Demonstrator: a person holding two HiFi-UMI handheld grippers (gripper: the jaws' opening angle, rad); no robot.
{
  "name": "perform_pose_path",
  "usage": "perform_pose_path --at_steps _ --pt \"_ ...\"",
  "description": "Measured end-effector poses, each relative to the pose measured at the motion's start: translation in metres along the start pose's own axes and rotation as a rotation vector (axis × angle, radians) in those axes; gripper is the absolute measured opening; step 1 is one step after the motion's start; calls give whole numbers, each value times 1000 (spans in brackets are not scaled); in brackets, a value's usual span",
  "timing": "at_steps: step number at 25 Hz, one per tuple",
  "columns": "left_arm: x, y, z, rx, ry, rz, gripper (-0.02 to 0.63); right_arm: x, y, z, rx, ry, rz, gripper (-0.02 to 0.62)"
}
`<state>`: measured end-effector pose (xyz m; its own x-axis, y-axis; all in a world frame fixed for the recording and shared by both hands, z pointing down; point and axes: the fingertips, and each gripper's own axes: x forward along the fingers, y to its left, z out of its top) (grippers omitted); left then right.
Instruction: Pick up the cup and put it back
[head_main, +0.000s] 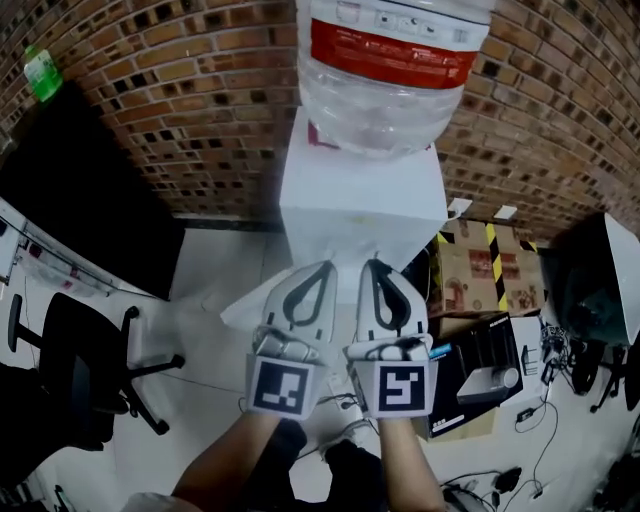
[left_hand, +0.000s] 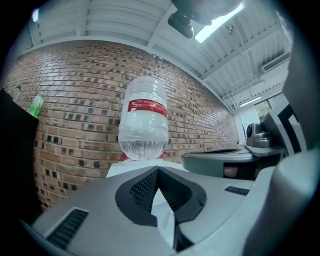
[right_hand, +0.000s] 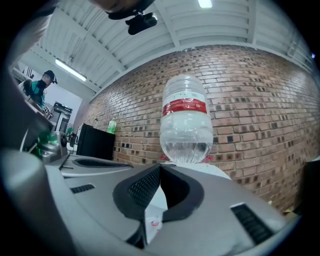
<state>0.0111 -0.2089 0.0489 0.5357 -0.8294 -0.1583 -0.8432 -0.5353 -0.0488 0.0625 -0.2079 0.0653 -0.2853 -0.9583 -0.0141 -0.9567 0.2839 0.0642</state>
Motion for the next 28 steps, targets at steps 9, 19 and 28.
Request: perform_pose_path --at_steps 9,19,28 --pt "-2 -8 -140 22 15 -1 -5 11 -4 -139 -3 3 22 6" --pt "-8 -6 -275 -18 -11 35 -5 25 3 -279 1 0 46 44" --pt "-19 0 -391 -8 -8 70 -5 37 10 -394 9 -9 62 86"
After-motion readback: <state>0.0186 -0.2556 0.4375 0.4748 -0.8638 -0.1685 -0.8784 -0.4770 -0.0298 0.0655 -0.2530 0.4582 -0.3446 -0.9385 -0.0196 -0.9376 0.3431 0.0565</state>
